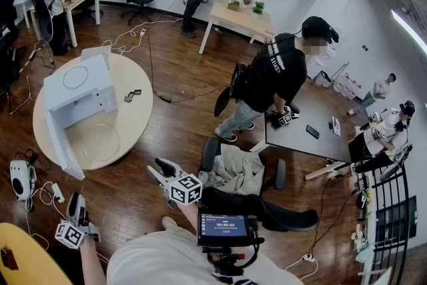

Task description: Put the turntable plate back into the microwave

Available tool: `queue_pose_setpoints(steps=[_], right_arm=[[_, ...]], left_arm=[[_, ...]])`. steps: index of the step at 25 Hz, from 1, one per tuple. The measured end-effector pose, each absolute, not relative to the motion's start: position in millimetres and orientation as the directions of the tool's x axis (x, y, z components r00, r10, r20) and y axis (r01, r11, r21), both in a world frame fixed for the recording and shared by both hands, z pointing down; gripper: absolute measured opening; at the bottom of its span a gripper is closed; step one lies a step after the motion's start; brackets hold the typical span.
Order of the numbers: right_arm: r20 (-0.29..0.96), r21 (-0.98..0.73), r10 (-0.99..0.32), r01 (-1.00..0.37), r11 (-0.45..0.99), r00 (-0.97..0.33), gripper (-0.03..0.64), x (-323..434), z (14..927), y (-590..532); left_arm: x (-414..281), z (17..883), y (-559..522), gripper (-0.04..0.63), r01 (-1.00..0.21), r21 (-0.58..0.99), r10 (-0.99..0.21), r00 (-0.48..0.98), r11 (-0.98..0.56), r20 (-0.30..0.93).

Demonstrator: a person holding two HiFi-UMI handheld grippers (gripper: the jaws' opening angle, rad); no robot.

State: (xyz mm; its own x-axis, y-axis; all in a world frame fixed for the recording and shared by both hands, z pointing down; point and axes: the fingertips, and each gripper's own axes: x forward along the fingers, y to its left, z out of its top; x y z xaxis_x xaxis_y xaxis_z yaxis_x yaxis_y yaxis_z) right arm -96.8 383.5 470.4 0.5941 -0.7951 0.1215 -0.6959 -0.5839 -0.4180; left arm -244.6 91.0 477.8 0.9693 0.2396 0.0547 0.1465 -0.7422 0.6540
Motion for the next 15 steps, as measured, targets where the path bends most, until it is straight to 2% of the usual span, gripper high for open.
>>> queue_pose_setpoints(steps=[8, 11, 15], right_arm=[[0.135, -0.395, -0.813, -0.722, -0.568, 0.567, 0.183, -40.4, 470.5, 393.6], [0.115, -0.417, -0.843, -0.745, -0.520, 0.525, 0.183, -32.3, 462.2, 384.2], [0.118, -0.481, -0.836, -0.706, -0.520, 0.535, 0.183, -38.4, 462.8, 404.2]], left_arm=[[-221.3, 504.1, 120.9, 0.156, 0.130, 0.726, 0.210, 0.977, -0.676, 0.020], [-233.3, 467.0, 119.9, 0.156, 0.090, 0.622, 0.139, 0.990, -0.778, 0.032], [-247.8, 457.3, 159.9, 0.156, 0.077, 0.624, 0.127, 0.991, -0.778, 0.037]])
